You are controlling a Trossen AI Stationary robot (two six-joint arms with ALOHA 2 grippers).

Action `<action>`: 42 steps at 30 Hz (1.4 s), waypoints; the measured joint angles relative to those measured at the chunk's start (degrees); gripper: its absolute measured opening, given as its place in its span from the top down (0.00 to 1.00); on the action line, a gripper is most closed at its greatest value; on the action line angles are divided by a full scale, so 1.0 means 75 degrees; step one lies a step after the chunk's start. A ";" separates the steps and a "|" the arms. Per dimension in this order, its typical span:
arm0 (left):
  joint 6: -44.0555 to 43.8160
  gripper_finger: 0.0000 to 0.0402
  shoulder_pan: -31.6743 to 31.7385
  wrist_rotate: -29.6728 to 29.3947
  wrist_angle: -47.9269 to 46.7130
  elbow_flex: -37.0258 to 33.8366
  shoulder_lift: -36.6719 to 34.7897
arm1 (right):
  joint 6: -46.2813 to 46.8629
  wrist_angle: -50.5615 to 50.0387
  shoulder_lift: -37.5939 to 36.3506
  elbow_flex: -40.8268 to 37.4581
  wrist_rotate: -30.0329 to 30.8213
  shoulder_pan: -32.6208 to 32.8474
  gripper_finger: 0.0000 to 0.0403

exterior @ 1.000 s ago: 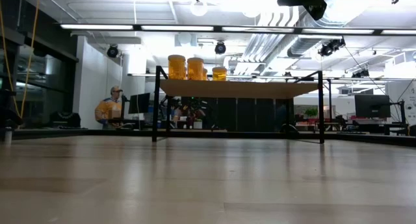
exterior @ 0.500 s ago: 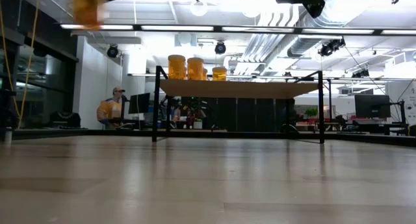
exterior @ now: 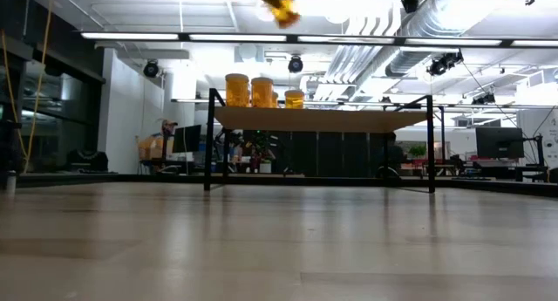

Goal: Pick and place medicine bottles onto shelf by color
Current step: Put the orange pill bottle on the shelf aligned with the other orange pill bottle

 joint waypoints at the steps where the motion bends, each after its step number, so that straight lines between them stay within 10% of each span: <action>1: 0.0131 0.50 0.0163 0.0000 0.0147 0.0236 0.0238 | 0.0002 0.0218 0.0080 0.0000 0.0160 -0.0056 1.00; 14: 0.1045 0.50 0.1296 0.0229 0.0289 0.1222 0.1610 | -0.0200 0.2106 0.1637 0.0000 0.0806 -0.1654 1.00; 27: 0.1042 0.50 0.1578 0.0332 0.0804 0.1222 0.1602 | 0.0263 0.2465 0.2388 0.0000 -0.0324 -0.2664 1.00; 42: 0.0177 0.50 0.2119 0.0438 0.1582 0.0637 0.1594 | -0.0287 0.0500 0.1081 0.0000 0.0270 -0.2796 1.00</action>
